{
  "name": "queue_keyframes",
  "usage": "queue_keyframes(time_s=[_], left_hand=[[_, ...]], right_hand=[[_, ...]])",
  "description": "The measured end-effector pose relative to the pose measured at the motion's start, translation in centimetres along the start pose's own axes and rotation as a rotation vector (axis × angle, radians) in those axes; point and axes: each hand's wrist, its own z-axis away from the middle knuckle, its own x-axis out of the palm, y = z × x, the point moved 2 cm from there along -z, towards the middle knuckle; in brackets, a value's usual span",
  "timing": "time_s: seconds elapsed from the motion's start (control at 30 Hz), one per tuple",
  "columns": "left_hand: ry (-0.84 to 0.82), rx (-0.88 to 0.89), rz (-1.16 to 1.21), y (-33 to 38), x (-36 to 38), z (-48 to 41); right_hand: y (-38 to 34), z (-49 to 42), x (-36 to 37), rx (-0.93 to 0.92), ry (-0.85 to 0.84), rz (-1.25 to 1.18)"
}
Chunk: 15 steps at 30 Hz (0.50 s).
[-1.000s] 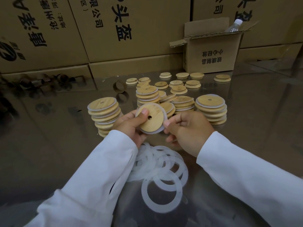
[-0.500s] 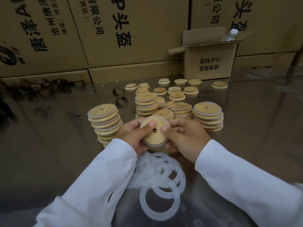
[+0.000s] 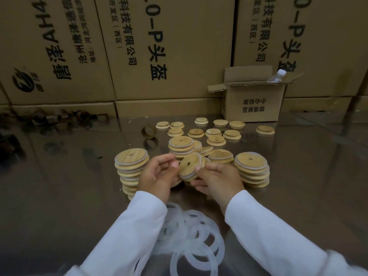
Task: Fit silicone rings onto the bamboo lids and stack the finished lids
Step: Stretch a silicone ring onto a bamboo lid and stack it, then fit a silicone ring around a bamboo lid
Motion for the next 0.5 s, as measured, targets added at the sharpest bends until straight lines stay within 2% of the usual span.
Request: queue_keyframes(time_s=[0.1,0.27,0.37,0.5], left_hand=[[-0.078,-0.006,0.008,0.0,0.2,0.2],[-0.181,0.058,-0.125,0.1,0.5,0.4],[-0.235,0.116,-0.169,0.1,0.8,0.8],[-0.304,0.155,-0.255,-0.2,1.3,1.1]], right_hand=[[0.2,0.1,0.4,-0.011,-0.013,0.045],[0.2,-0.6,-0.6,-0.056,0.18,0.23],[-0.5,-0.5,-0.8,-0.062,0.16,0.251],[-3.1,0.3,-1.6,-0.229,0.151,0.245]])
